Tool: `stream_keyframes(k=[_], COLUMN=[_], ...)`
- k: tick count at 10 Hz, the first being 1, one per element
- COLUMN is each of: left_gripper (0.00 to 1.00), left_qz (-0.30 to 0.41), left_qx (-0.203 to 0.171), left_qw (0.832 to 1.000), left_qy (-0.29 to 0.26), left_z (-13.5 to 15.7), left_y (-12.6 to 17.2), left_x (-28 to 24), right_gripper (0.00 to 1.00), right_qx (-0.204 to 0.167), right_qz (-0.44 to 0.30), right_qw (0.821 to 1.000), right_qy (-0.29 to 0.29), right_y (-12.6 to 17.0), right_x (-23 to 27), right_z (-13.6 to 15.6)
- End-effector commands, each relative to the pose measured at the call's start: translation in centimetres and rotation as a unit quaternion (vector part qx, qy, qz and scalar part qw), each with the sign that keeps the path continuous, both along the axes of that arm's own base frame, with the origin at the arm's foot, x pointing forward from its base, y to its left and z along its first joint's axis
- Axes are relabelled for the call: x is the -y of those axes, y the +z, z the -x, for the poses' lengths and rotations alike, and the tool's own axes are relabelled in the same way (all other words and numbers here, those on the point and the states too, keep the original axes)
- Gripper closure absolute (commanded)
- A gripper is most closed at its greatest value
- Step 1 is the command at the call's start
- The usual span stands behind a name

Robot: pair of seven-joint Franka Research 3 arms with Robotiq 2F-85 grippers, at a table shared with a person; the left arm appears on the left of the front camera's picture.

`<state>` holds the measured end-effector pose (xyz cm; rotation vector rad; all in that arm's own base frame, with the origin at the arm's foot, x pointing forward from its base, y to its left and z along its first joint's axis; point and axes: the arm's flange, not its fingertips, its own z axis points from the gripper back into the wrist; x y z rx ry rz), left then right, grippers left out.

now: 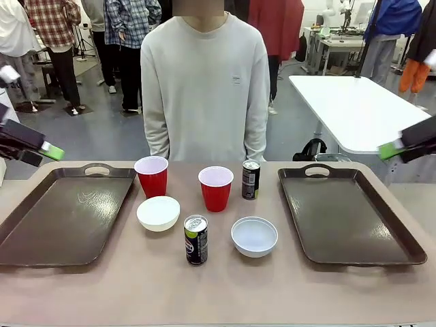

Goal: Prepare tableware on both trays.
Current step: Pick up a Picnic Bowl from the table and place it on a Handle tray.

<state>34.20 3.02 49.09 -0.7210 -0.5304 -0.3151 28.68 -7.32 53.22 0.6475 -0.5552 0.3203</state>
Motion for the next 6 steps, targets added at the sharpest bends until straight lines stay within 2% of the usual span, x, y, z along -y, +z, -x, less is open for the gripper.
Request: stream_keyframes(k=[1, 2, 3, 4, 6], left_gripper=[0.0, 0.0, 0.0, 0.0, 0.0], left_qz=[0.17, 0.198, 0.251, 0.266, 0.249], left_qx=[-0.036, -0.04, -0.024, -0.019, -0.036], left_qw=[0.984, 0.979, 0.967, 0.962, 0.966], left_qy=[-0.031, -0.001, 0.034, 0.053, 0.064], left_z=[2.5, 2.2, 2.6, 3.0, 3.0], left_y=[-7.3, -7.9, -8.0, -7.5, -6.4], left_x=[-2.2, -3.7, -5.9, -6.1, -5.0], right_gripper=[0.0, 0.0, 0.0, 0.0, 0.0], right_qx=[-0.007, -0.004, -0.009, -0.014, -0.011], right_qz=[-0.081, -0.101, -0.121, -0.133, -0.138], right_qw=[0.996, 0.994, 0.992, 0.991, 0.99], right_qy=[0.031, 0.04, 0.025, 0.021, 0.009], right_y=[-16.7, -17.5, -18.3, -18.8, -18.4], right_x=[1.1, 1.5, 2.0, 2.2, 2.4], right_z=[7.3, 7.3, 7.3, 7.2, 7.6])
